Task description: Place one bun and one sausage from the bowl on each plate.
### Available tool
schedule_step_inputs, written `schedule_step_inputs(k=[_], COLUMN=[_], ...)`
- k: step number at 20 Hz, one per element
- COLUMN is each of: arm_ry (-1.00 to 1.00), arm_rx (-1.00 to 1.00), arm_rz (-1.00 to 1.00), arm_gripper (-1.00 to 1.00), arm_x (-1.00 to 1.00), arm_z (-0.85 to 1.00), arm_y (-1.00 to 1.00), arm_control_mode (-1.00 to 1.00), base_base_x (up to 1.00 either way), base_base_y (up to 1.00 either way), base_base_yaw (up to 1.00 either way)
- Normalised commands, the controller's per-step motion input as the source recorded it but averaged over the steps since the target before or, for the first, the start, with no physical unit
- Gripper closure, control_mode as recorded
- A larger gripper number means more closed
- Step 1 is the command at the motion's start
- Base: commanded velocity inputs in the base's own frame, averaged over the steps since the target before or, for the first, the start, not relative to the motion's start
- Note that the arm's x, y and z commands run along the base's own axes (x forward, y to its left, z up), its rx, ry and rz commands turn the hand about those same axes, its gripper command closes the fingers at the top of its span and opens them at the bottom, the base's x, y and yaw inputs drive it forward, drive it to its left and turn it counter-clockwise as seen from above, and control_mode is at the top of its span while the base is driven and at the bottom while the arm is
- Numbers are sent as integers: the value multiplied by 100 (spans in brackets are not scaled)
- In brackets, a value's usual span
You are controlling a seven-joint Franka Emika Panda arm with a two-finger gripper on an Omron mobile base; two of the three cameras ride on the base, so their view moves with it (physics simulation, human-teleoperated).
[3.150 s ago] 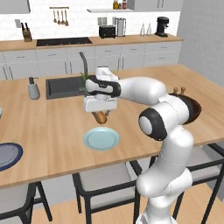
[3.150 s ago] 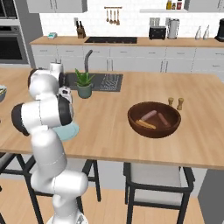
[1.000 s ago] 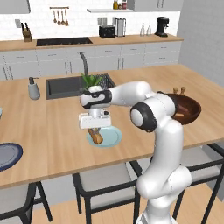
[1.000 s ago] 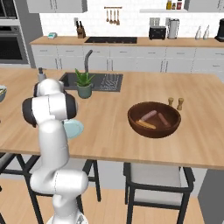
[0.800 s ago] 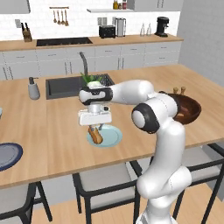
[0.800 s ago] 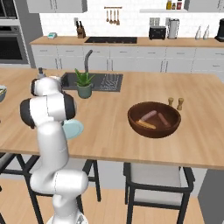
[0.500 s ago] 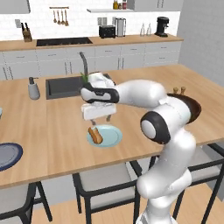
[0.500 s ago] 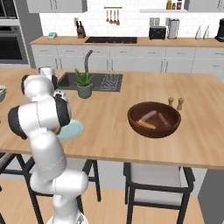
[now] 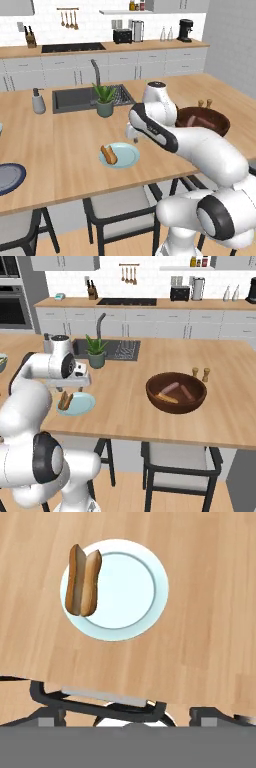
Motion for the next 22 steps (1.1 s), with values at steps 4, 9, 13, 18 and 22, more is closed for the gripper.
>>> schedule_step_inputs(k=[4,9,13,18,22], arm_ry=[-18,0,-1,0,0], arm_rx=[10,0,0,0,0], arm_rz=[0,0,0,0,0], arm_gripper=[-100,-100,-100,-100,-100], arm_x=[-87,-11,0,0,0], arm_z=[5,0,0,0,0], arm_y=[-65,-9,0,0,0], arm_control_mode=[-100,-100,100,100,100], base_base_x=[0,0,0,8,31], base_base_y=[0,0,-11,-70,-89], base_base_yaw=[0,0,0,0,0])
